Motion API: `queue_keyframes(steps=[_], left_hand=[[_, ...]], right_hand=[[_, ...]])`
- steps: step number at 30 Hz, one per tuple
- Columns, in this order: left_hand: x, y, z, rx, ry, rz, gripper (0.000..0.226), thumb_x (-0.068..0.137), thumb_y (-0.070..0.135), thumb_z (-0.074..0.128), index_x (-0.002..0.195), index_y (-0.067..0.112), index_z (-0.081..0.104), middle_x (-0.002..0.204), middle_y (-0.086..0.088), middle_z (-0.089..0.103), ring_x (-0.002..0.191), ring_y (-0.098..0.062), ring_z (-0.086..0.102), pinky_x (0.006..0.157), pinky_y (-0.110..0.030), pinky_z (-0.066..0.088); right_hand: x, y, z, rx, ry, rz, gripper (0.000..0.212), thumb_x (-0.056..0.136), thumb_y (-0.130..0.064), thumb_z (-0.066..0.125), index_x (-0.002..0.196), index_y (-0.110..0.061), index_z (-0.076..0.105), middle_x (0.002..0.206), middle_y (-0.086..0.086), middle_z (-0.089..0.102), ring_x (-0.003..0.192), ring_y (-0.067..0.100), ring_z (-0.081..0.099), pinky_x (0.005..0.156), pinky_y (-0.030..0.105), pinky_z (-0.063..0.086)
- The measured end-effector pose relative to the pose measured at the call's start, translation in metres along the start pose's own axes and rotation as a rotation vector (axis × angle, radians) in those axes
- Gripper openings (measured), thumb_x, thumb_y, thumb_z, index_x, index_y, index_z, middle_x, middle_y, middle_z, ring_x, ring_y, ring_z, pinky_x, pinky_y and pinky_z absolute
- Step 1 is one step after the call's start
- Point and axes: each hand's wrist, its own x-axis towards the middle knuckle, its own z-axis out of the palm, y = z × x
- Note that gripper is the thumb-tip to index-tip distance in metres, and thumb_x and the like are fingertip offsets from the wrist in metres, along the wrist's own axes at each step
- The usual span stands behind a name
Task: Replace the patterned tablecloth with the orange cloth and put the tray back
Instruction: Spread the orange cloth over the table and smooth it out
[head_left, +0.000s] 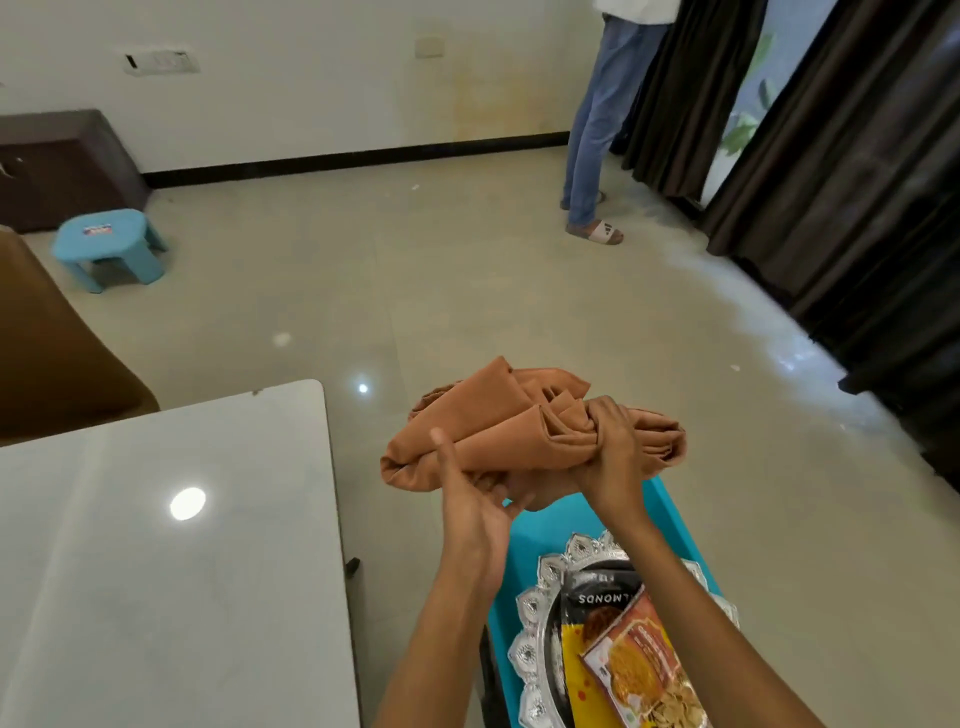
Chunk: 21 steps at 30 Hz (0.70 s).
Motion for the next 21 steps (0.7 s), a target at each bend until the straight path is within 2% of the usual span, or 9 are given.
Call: queue_keyframes(steps=[3, 5, 7, 9, 11, 13, 16, 19, 21], left_hand=[[-0.028, 0.038, 0.002, -0.026, -0.018, 0.124, 0.049, 0.090, 0.036, 0.052, 0.133, 0.011, 0.048, 0.119, -0.014, 0.065, 0.104, -0.026, 0.064, 0.086, -0.037, 0.055], [-0.050, 0.061, -0.005, 0.074, 0.008, 0.189, 0.037, 0.094, 0.020, 0.050, 0.129, 0.009, 0.052, 0.114, -0.015, 0.067, 0.091, -0.022, 0.068, 0.079, -0.032, 0.058], [-0.073, 0.089, -0.013, 0.164, -0.010, 0.261, 0.031, 0.096, 0.014, 0.048, 0.124, 0.004, 0.055, 0.104, -0.016, 0.067, 0.079, -0.018, 0.068, 0.071, -0.027, 0.058], [-0.101, 0.121, -0.019, 0.235, -0.048, 0.328, 0.030, 0.093, 0.013, 0.050, 0.118, -0.001, 0.057, 0.098, -0.017, 0.067, 0.074, -0.017, 0.067, 0.066, -0.024, 0.057], [-0.133, 0.155, -0.026, 0.308, -0.093, 0.386, 0.035, 0.082, 0.022, 0.056, 0.111, 0.003, 0.061, 0.093, -0.013, 0.070, 0.074, -0.018, 0.068, 0.066, -0.023, 0.056], [-0.167, 0.185, -0.036, 0.378, -0.118, 0.426, 0.036, 0.079, 0.025, 0.056, 0.109, 0.006, 0.061, 0.090, -0.010, 0.072, 0.076, -0.019, 0.070, 0.068, -0.024, 0.057], [-0.213, 0.222, -0.059, 0.484, -0.111, 0.453, 0.029, 0.091, 0.019, 0.052, 0.116, 0.006, 0.059, 0.099, -0.012, 0.071, 0.082, -0.023, 0.071, 0.072, -0.027, 0.058], [-0.255, 0.253, -0.090, 0.533, -0.044, 0.474, 0.026, 0.093, 0.016, 0.053, 0.117, 0.009, 0.059, 0.105, -0.011, 0.069, 0.083, -0.022, 0.070, 0.071, -0.026, 0.058], [-0.283, 0.273, -0.115, 0.559, 0.004, 0.471, 0.018, 0.094, 0.011, 0.051, 0.109, 0.010, 0.061, 0.103, -0.011, 0.067, 0.082, -0.022, 0.068, 0.068, -0.024, 0.058]], right_hand=[[-0.013, -0.048, -0.012, -0.060, -0.019, -0.141, 0.028, 0.071, 0.006, 0.062, 0.087, -0.014, 0.051, 0.095, 0.001, 0.055, 0.089, 0.014, 0.048, 0.076, 0.036, 0.044], [-0.016, -0.083, -0.022, -0.162, -0.123, -0.240, 0.049, 0.063, 0.001, 0.077, 0.105, -0.008, 0.053, 0.109, 0.007, 0.057, 0.104, 0.020, 0.049, 0.092, 0.043, 0.045], [-0.018, -0.126, -0.036, -0.112, -0.320, -0.172, 0.061, 0.054, -0.021, 0.087, 0.101, -0.016, 0.048, 0.099, -0.004, 0.056, 0.093, 0.019, 0.051, 0.085, 0.036, 0.047], [-0.022, -0.169, -0.047, 0.008, -0.485, -0.144, 0.075, 0.046, -0.041, 0.090, 0.102, -0.027, 0.042, 0.095, -0.011, 0.058, 0.085, 0.011, 0.058, 0.073, 0.020, 0.046], [-0.032, -0.207, -0.052, 0.166, -0.537, -0.188, 0.093, 0.039, -0.047, 0.090, 0.114, -0.028, 0.040, 0.102, -0.014, 0.062, 0.088, 0.002, 0.062, 0.072, 0.010, 0.046], [-0.047, -0.246, -0.053, 0.267, -0.542, -0.222, 0.103, 0.036, -0.061, 0.085, 0.120, -0.027, 0.035, 0.109, -0.013, 0.062, 0.094, 0.002, 0.063, 0.078, 0.013, 0.050], [-0.075, -0.302, -0.045, 0.349, -0.523, -0.214, 0.104, 0.037, -0.077, 0.074, 0.117, -0.030, 0.026, 0.100, -0.009, 0.066, 0.087, 0.004, 0.067, 0.074, 0.018, 0.054], [-0.108, -0.351, -0.025, 0.403, -0.417, -0.213, 0.091, 0.054, -0.061, 0.078, 0.119, -0.028, 0.023, 0.071, -0.007, 0.064, 0.066, 0.004, 0.066, 0.062, 0.013, 0.051], [-0.132, -0.380, -0.014, 0.448, -0.369, -0.225, 0.076, 0.065, -0.055, 0.074, 0.119, -0.026, 0.028, 0.065, -0.007, 0.062, 0.059, 0.004, 0.064, 0.058, 0.014, 0.049]])
